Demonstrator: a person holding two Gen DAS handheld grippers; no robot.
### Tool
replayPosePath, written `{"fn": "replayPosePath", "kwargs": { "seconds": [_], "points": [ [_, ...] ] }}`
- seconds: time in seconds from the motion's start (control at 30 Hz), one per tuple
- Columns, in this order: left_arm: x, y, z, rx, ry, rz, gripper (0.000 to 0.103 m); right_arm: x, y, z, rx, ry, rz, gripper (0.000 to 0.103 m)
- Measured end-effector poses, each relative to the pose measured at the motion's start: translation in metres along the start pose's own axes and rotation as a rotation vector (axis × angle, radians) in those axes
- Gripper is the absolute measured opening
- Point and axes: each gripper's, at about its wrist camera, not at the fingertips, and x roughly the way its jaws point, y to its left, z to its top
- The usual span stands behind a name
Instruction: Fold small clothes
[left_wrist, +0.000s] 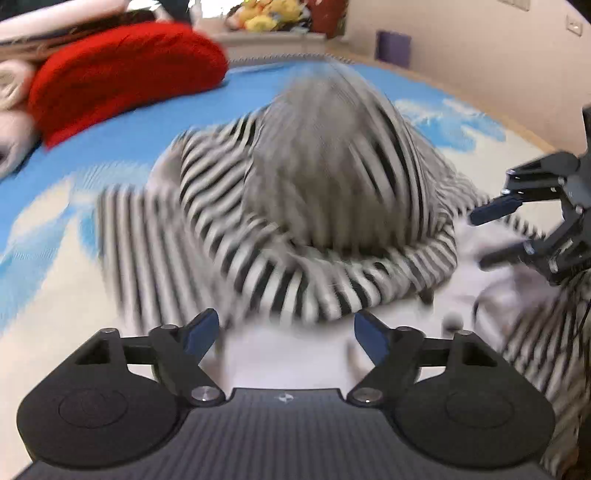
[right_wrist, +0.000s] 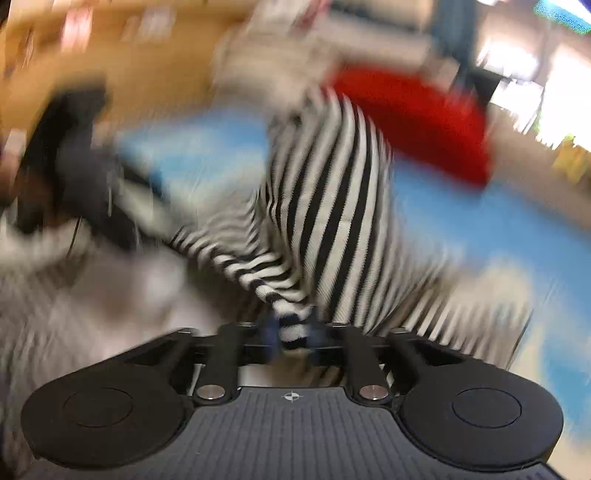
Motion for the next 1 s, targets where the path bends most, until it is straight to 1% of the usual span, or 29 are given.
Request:
{"fn": "replayPosePath", "kwargs": {
  "seconds": [0.03, 0.07, 0.1, 0.13, 0.17, 0.23, 0.3, 0.33, 0.37, 0.4, 0.43, 0.5, 0.57, 0.6, 0.63, 0.67, 0.7, 0.73, 0.8, 0.83, 0.87, 0.9, 0.97, 1.0],
  "points": [
    [-0.011, 0.005, -0.007, -0.017, -0.001, 0.009, 0.085, -0.004, 0.006, -0.012, -0.001, 0.015, -0.022, 0.053],
    [-0.023, 0.013, -0.008, -0.042, -0.031, 0.017, 0.085, -0.010, 0.006, -0.016, 0.011, 0.007, -0.033, 0.054],
    [-0.036, 0.017, -0.007, -0.076, -0.079, 0.033, 0.087, -0.019, 0.003, -0.015, 0.040, -0.013, -0.045, 0.055],
    [-0.046, 0.023, 0.001, -0.113, -0.133, 0.044, 0.087, -0.028, -0.004, -0.010, 0.090, -0.058, -0.058, 0.056],
    [-0.052, 0.029, 0.015, -0.151, -0.191, 0.038, 0.087, -0.037, -0.013, -0.002, 0.150, -0.119, -0.069, 0.056],
    [-0.056, 0.032, 0.039, -0.222, -0.304, -0.006, 0.087, -0.043, -0.034, 0.018, 0.253, -0.246, -0.088, 0.056],
    [-0.040, 0.028, 0.064, -0.244, -0.393, -0.062, 0.087, -0.031, -0.047, 0.040, 0.302, -0.337, -0.105, 0.052],
    [-0.026, 0.025, 0.074, -0.256, -0.421, -0.078, 0.087, -0.021, -0.053, 0.048, 0.310, -0.358, -0.112, 0.052],
    [-0.009, 0.022, 0.080, -0.265, -0.421, -0.104, 0.087, -0.008, -0.059, 0.055, 0.315, -0.362, -0.119, 0.052],
    [0.014, 0.020, 0.087, -0.267, -0.394, -0.129, 0.087, 0.009, -0.067, 0.060, 0.316, -0.355, -0.131, 0.050],
    [0.036, 0.017, 0.089, -0.260, -0.359, -0.124, 0.087, 0.026, -0.074, 0.062, 0.312, -0.335, -0.152, 0.049],
    [0.083, 0.013, 0.085, -0.206, -0.261, -0.074, 0.087, 0.069, -0.081, 0.055, 0.280, -0.212, -0.189, 0.049],
    [0.122, 0.010, 0.070, -0.112, -0.155, 0.018, 0.087, 0.104, -0.082, 0.036, 0.268, -0.106, -0.214, 0.050],
    [0.133, 0.007, 0.058, -0.034, -0.123, 0.070, 0.088, 0.106, -0.079, 0.021, 0.243, -0.154, -0.217, 0.050],
    [0.136, 0.004, 0.048, 0.027, -0.153, 0.101, 0.092, 0.105, -0.074, 0.014, 0.214, -0.201, -0.227, 0.050],
    [0.131, 0.002, 0.043, 0.048, -0.188, 0.128, 0.094, 0.102, -0.073, 0.015, 0.209, -0.204, -0.222, 0.052],
    [0.126, 0.001, 0.043, 0.043, -0.177, 0.148, 0.095, 0.095, -0.074, 0.018, 0.225, -0.201, -0.214, 0.054],
    [0.116, 0.001, 0.045, 0.023, -0.167, 0.148, 0.095, 0.087, -0.074, 0.020, 0.244, -0.194, -0.209, 0.055],
    [0.081, 0.000, 0.044, -0.002, -0.191, 0.148, 0.095, 0.060, -0.073, 0.029, 0.294, -0.220, -0.206, 0.056],
    [0.062, -0.004, 0.046, 0.007, -0.205, 0.151, 0.095, 0.040, -0.069, 0.031, 0.309, -0.243, -0.202, 0.058],
    [0.040, -0.008, 0.042, 0.021, -0.212, 0.161, 0.096, 0.014, -0.061, 0.033, 0.319, -0.270, -0.191, 0.064],
    [0.018, -0.015, 0.039, 0.029, -0.215, 0.182, 0.101, -0.009, -0.050, 0.032, 0.327, -0.295, -0.185, 0.070],
    [-0.025, -0.035, 0.018, 0.009, -0.213, 0.242, 0.103, -0.060, -0.027, 0.026, 0.344, -0.345, -0.180, 0.078],
    [-0.042, -0.044, 0.008, 0.000, -0.197, 0.255, 0.103, -0.085, -0.014, 0.020, 0.353, -0.371, -0.175, 0.081]
  ]
}}
